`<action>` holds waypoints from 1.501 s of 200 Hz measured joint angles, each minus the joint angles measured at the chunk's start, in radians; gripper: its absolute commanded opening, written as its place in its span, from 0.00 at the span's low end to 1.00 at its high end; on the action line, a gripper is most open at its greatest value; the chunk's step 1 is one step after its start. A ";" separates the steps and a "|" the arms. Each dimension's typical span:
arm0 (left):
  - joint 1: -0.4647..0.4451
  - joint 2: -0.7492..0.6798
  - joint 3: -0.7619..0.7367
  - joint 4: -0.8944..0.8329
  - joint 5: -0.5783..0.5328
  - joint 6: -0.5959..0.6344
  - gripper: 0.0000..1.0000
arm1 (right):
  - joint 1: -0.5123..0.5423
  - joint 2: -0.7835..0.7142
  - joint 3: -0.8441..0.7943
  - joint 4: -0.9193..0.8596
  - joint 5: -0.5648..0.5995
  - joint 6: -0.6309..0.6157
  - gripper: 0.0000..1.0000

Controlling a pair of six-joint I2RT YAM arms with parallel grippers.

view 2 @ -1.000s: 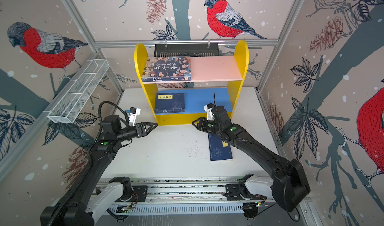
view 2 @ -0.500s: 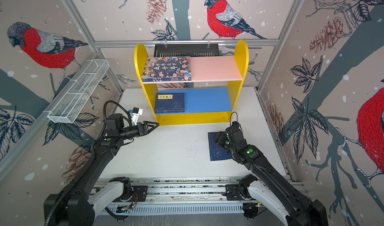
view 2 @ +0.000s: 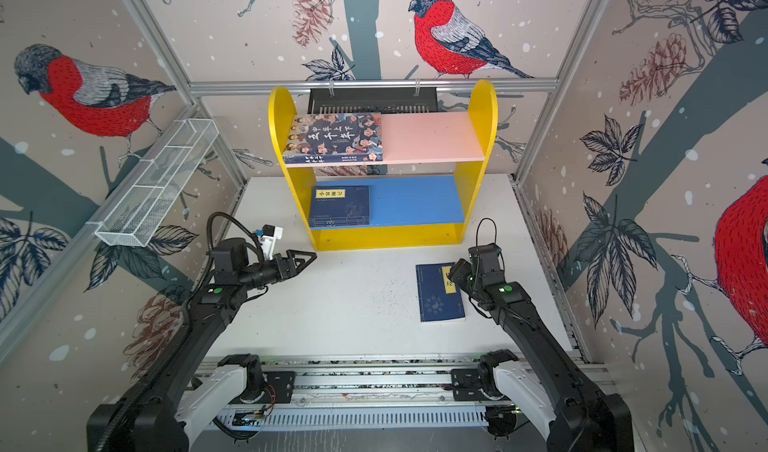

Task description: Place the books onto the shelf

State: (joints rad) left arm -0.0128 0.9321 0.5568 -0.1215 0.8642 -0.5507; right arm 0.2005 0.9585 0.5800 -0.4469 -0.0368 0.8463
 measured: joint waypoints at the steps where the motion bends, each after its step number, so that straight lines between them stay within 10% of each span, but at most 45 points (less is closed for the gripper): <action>1: 0.000 0.000 0.000 0.000 0.000 0.000 0.86 | -0.005 0.006 0.001 0.000 -0.002 -0.004 0.66; 115: -0.051 0.008 -0.082 0.089 0.050 -0.088 0.86 | -0.076 0.364 0.062 0.075 -0.166 -0.151 0.65; 235: -0.058 0.062 -0.074 0.113 0.021 -0.096 0.86 | 0.233 0.545 0.154 0.167 -0.240 -0.108 0.66; 300: -0.082 0.113 -0.066 0.063 0.006 -0.084 0.85 | 0.223 0.540 0.164 0.159 -0.226 -0.092 0.66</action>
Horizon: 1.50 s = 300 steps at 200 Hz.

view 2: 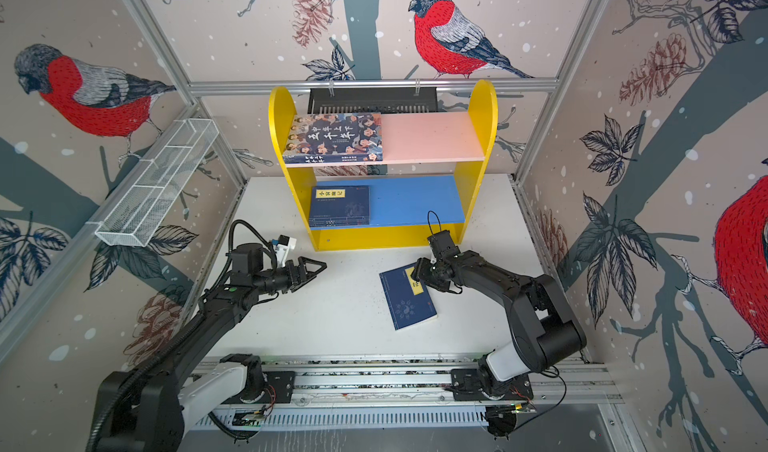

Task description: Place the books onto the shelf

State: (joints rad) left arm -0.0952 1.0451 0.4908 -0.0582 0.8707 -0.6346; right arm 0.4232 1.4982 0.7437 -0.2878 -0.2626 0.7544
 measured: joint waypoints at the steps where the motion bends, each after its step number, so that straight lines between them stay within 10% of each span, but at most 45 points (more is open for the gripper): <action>1: 0.000 0.001 0.000 -0.001 0.000 0.000 0.85 | 0.000 0.000 -0.002 0.000 0.000 -0.001 0.66; 300: -0.223 0.280 -0.061 0.156 -0.001 0.084 0.84 | 0.191 -0.008 -0.088 0.155 -0.154 0.108 0.65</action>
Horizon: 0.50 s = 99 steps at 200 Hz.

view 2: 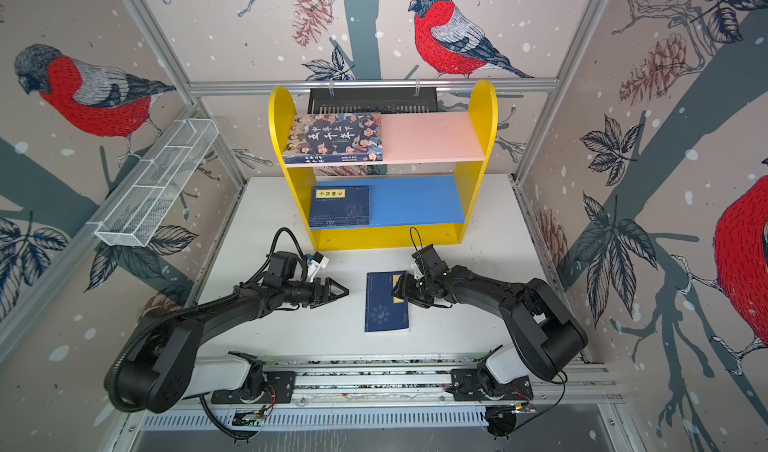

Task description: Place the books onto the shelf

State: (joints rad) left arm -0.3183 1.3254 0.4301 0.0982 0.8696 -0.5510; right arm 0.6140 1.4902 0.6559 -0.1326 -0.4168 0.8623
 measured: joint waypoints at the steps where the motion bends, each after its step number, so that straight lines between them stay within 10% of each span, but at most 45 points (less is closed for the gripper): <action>1: 0.000 0.001 -0.001 0.002 0.000 0.000 0.84 | 0.000 0.001 0.000 0.001 0.000 0.000 0.65; 99: -0.003 0.053 -0.014 0.079 0.003 -0.061 0.84 | 0.018 0.073 0.035 0.088 -0.053 -0.028 0.63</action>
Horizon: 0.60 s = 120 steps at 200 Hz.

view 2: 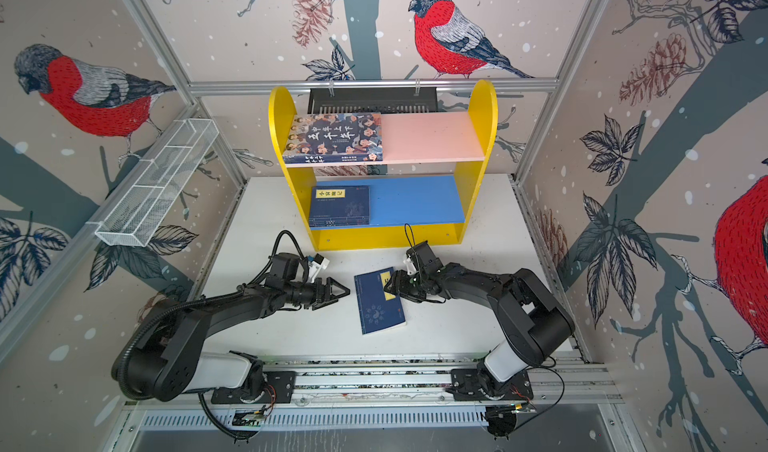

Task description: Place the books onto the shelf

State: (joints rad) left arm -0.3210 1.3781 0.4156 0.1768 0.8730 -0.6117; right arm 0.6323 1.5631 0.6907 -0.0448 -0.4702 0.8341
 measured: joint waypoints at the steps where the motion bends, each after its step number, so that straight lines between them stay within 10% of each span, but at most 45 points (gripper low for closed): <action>1: 0.000 0.000 0.000 0.001 0.000 -0.001 0.84 | 0.001 0.000 0.000 0.000 -0.001 0.000 0.63; 120: -0.087 0.085 -0.030 0.117 0.075 -0.117 0.83 | 0.040 0.035 -0.016 0.096 -0.123 0.030 0.57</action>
State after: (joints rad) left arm -0.4080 1.4628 0.3859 0.2939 0.9478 -0.7288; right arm 0.6720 1.5986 0.6746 0.0509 -0.5934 0.8639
